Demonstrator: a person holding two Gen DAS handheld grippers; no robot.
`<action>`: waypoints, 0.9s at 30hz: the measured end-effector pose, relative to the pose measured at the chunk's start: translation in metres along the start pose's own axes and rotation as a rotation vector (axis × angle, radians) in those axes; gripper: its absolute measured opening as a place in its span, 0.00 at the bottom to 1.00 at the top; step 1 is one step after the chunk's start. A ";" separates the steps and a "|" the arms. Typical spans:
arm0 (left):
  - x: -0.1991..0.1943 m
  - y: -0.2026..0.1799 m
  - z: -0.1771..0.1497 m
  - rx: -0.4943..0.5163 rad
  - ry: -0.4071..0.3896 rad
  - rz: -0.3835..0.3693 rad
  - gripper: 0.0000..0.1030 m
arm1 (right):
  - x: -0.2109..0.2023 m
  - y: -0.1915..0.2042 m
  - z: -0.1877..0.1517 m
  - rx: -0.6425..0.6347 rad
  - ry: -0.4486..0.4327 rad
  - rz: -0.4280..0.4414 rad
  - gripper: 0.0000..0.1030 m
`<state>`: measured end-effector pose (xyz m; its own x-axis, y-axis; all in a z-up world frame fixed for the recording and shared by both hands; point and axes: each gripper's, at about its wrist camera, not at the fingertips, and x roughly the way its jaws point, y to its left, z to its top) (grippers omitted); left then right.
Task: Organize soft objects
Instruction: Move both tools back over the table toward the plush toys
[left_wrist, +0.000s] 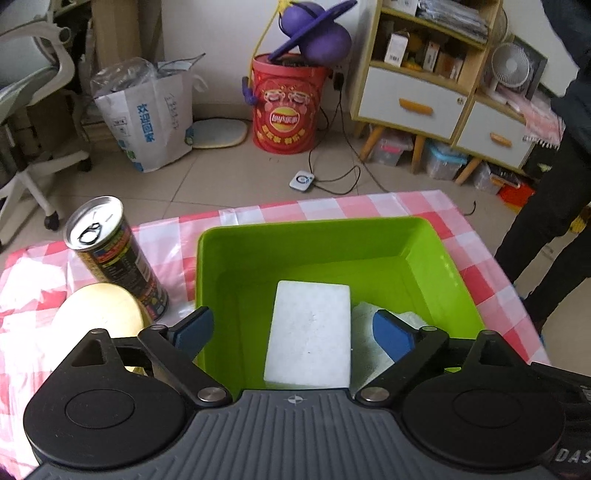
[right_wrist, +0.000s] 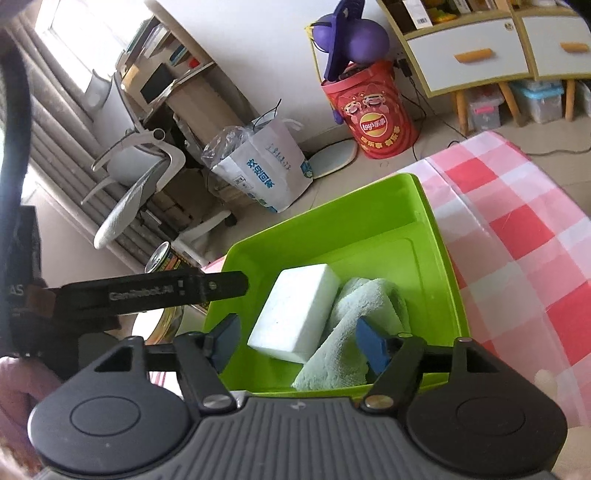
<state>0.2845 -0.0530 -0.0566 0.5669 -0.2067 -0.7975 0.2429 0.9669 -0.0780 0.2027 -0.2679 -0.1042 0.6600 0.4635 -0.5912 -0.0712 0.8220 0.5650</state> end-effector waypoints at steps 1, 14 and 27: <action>-0.005 0.001 -0.001 -0.005 -0.010 -0.006 0.91 | -0.003 0.003 0.000 -0.014 -0.003 -0.011 0.49; -0.093 0.016 -0.039 -0.039 -0.115 -0.038 0.95 | -0.072 0.040 0.001 -0.132 -0.028 -0.080 0.62; -0.139 0.054 -0.121 -0.141 -0.048 0.094 0.95 | -0.091 0.066 -0.049 -0.172 0.186 -0.114 0.70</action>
<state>0.1238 0.0455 -0.0221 0.6198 -0.1179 -0.7759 0.0762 0.9930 -0.0900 0.1015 -0.2402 -0.0411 0.5235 0.4042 -0.7501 -0.1407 0.9092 0.3918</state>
